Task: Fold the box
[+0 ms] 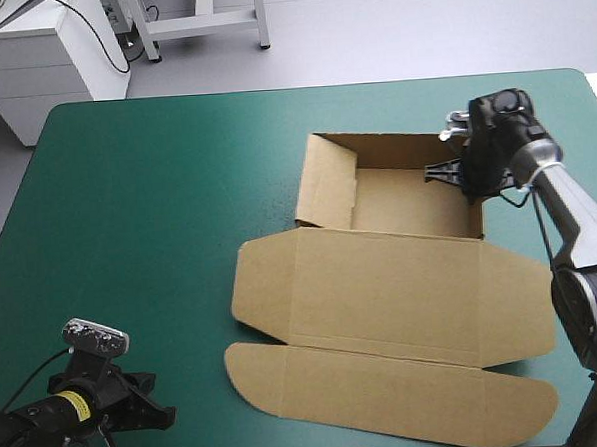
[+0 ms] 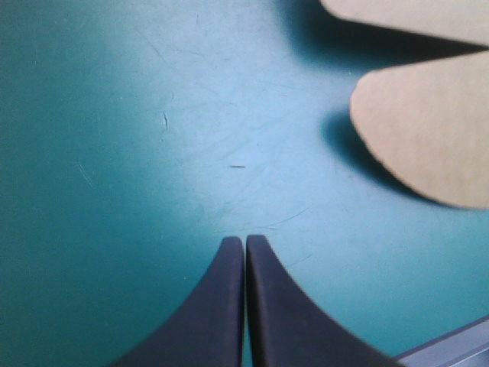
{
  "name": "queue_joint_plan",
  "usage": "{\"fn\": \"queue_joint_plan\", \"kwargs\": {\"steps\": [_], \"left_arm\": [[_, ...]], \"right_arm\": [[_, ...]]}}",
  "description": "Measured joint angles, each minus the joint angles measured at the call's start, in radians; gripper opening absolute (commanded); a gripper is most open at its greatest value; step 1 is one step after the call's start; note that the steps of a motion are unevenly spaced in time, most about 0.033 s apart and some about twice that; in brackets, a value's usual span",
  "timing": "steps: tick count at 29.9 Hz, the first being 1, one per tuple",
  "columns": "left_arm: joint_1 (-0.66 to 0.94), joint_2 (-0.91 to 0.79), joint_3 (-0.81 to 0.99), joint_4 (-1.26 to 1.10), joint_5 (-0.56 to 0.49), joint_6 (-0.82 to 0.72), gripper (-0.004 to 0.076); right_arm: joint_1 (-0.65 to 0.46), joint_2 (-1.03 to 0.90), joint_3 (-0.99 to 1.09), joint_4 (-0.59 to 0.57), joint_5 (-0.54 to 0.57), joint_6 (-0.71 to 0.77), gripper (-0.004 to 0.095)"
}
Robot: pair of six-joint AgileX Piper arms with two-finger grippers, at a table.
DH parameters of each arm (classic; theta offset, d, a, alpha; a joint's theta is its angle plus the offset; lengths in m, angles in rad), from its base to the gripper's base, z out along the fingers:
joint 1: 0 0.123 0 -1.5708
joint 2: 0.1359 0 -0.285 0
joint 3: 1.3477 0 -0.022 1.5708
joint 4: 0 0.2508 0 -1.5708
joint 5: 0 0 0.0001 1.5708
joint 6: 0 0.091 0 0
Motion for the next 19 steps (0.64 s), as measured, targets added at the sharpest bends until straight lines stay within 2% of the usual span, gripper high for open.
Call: {"fn": "queue_joint_plan", "kwargs": {"steps": [12, 15, 19], "left_arm": [[0.000, 0.000, 0.000, -0.001, 0.000, 0.000, -0.0008], [0.000, 0.000, 0.000, -0.001, 0.000, 0.000, -0.0008], [0.000, 0.000, 0.000, -0.001, 0.000, 0.000, -0.0008]], "right_arm": [[-0.490, -0.006, 0.000, 0.007, 0.004, -0.144, -0.0020], [-0.582, -0.006, 0.000, 0.044, 0.006, -0.148, -0.0020], [-0.646, -0.006, 0.000, 0.058, 0.007, -0.169, -0.0019]]}}
